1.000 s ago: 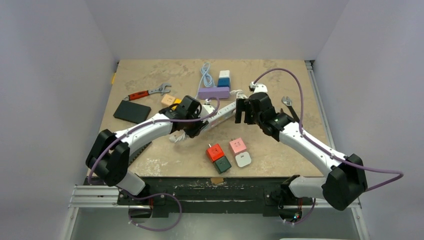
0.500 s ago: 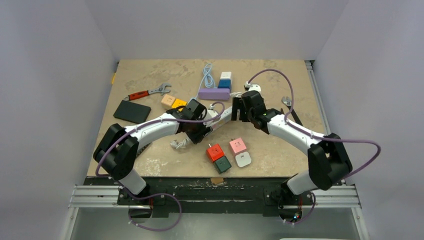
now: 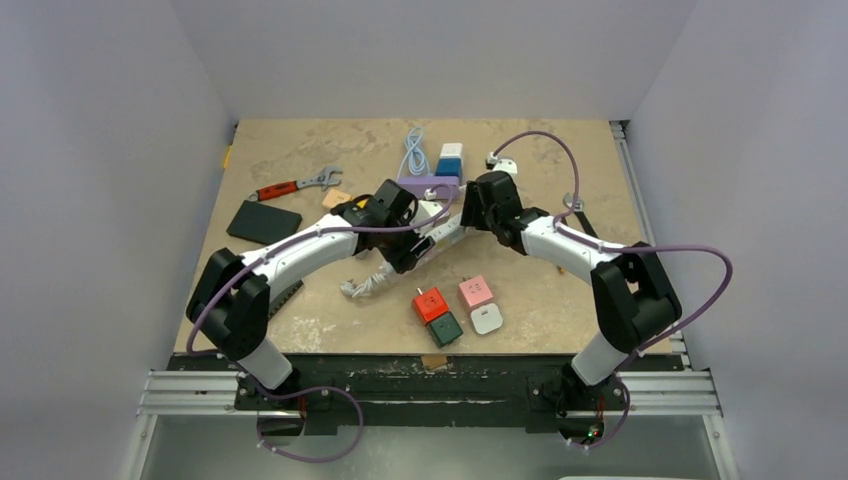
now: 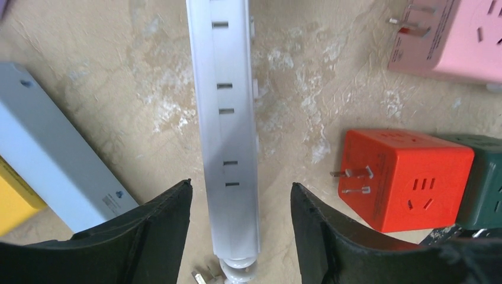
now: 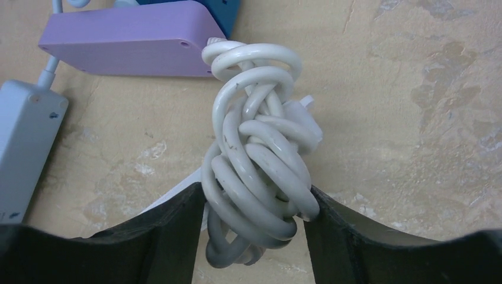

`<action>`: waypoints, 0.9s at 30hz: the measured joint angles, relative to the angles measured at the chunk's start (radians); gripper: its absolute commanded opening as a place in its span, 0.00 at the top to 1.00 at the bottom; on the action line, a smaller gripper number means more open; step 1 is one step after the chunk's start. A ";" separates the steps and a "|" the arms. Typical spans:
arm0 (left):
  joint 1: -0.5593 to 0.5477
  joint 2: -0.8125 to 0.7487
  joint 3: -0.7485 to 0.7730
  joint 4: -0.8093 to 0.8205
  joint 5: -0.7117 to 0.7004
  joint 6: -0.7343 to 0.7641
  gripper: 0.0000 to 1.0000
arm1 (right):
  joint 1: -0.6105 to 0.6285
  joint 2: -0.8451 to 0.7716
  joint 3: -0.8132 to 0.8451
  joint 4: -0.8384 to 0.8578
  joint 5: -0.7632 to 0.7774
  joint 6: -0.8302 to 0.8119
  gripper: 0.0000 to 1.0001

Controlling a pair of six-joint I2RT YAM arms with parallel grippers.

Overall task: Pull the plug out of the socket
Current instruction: Remove the plug from the socket.

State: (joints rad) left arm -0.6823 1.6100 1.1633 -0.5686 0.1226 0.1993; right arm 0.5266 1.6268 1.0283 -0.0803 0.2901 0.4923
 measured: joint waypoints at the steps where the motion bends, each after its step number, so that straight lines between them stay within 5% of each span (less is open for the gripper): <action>1: 0.000 0.002 0.011 -0.002 0.003 0.000 0.40 | -0.003 0.002 0.000 0.005 0.001 0.005 0.52; 7: 0.000 0.083 0.122 -0.011 0.025 -0.006 0.40 | -0.008 0.005 0.000 0.021 -0.013 0.030 0.99; 27: -0.015 0.290 0.323 -0.063 0.058 -0.058 0.38 | -0.011 -0.134 -0.107 0.018 -0.158 0.074 1.00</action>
State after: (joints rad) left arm -0.6975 1.8996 1.4864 -0.6319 0.1802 0.1413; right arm 0.5159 1.4929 0.9215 -0.0628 0.1318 0.5659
